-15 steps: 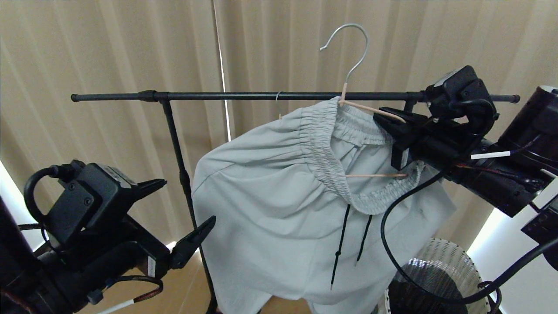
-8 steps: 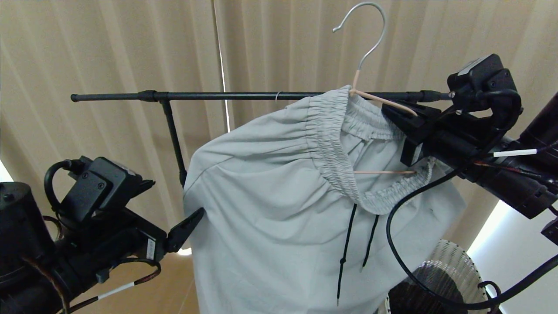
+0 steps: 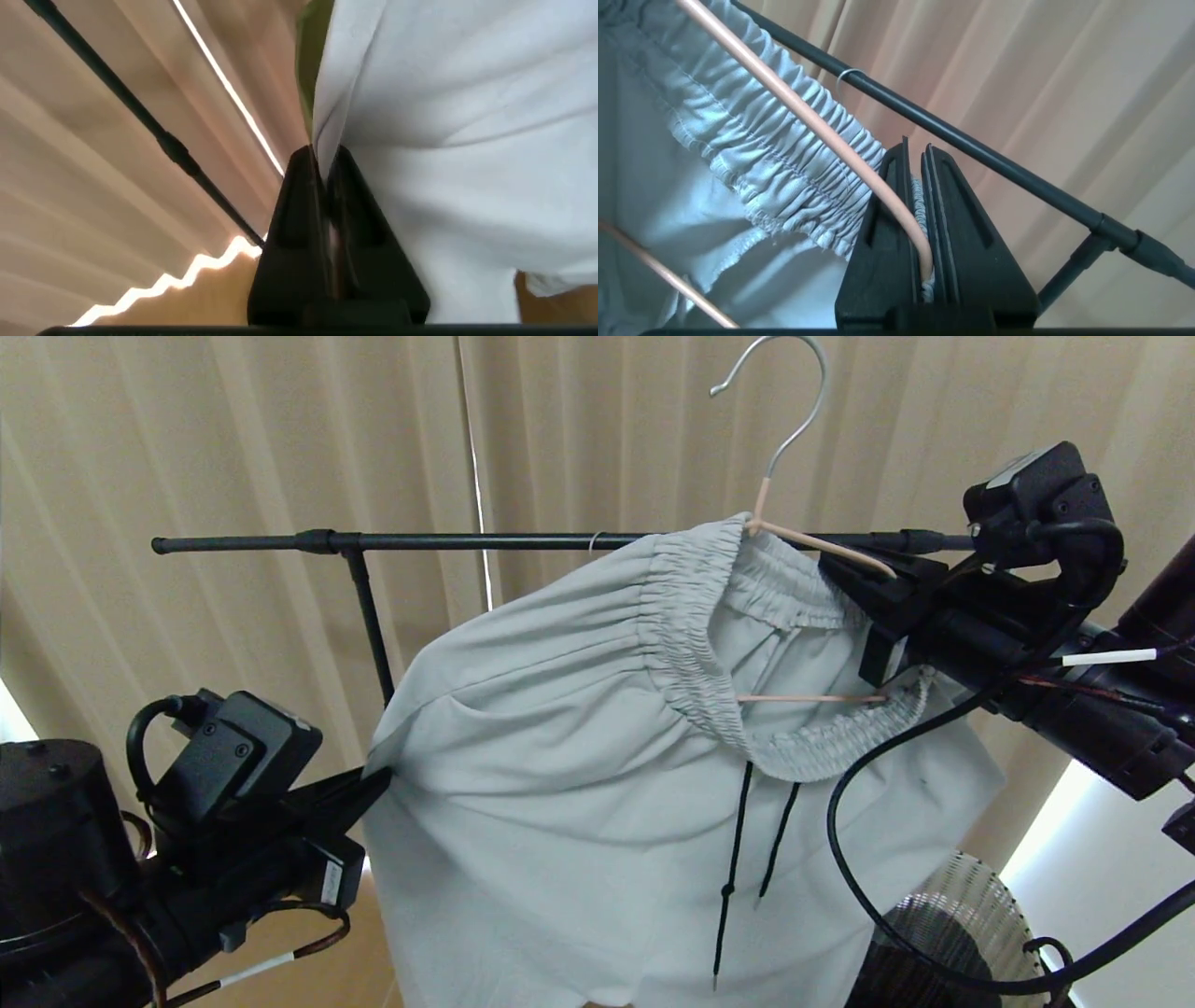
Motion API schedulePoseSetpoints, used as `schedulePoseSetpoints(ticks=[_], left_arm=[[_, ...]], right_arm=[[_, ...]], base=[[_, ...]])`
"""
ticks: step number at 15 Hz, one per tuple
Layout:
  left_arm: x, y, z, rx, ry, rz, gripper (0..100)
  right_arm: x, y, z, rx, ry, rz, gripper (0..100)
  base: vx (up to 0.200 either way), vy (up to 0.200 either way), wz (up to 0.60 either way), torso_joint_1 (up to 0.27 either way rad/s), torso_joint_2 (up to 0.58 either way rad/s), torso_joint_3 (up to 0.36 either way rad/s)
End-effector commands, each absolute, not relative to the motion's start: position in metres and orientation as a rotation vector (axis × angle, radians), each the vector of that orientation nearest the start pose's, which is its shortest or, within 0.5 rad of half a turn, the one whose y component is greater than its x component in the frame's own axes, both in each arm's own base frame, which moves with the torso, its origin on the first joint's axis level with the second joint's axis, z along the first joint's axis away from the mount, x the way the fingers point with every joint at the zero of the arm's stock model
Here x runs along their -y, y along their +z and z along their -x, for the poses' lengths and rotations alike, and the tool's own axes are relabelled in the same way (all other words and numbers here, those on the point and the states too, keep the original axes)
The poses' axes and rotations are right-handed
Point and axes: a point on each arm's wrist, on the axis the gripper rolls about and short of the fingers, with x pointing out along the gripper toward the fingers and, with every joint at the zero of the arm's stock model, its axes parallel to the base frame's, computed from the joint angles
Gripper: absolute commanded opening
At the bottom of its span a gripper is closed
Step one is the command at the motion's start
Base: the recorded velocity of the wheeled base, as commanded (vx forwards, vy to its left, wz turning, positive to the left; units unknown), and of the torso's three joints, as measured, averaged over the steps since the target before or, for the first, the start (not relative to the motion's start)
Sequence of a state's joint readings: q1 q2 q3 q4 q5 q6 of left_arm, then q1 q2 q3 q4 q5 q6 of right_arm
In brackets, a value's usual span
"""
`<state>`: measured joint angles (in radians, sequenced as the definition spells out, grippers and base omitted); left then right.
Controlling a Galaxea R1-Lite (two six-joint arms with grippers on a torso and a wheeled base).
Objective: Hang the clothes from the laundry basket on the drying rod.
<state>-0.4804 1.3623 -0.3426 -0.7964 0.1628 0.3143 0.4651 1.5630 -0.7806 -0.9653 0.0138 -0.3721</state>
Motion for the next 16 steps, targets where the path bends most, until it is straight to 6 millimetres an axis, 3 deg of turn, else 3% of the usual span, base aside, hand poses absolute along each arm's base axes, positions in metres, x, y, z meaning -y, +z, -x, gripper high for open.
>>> schedulePoseSetpoints(ticks=[1,7,13,14,16], left_arm=[[0.077,0.154,-0.169,-0.195,-0.318,-0.387,0],[0.041,0.14,-0.158,-0.261,-0.152,-0.379,0],[0.047,0.146,-0.152,-0.22,-0.199,-0.382,0],[0.049,0.146,-0.15,-0.213,-0.212,-0.383,100],[0.049,0.149,-0.148,-0.195,-0.217,-0.378,100]], right_arm=[[-0.124,0.249,-0.246,0.266,0.436,0.323,0],[-0.109,0.247,-0.252,0.244,0.373,0.333,0],[-0.109,0.246,-0.253,0.24,0.372,0.336,0],[-0.109,0.246,-0.253,0.239,0.373,0.334,0],[-0.108,0.245,-0.251,0.234,0.37,0.337,0]], base=[[0.0,0.0,0.0,0.0,0.0,0.0],[0.0,0.0,0.0,0.0,0.0,0.0],[0.0,0.0,0.0,0.0,0.0,0.0],[0.0,0.0,0.0,0.0,0.0,0.0],[0.0,0.0,0.0,0.0,0.0,0.0]])
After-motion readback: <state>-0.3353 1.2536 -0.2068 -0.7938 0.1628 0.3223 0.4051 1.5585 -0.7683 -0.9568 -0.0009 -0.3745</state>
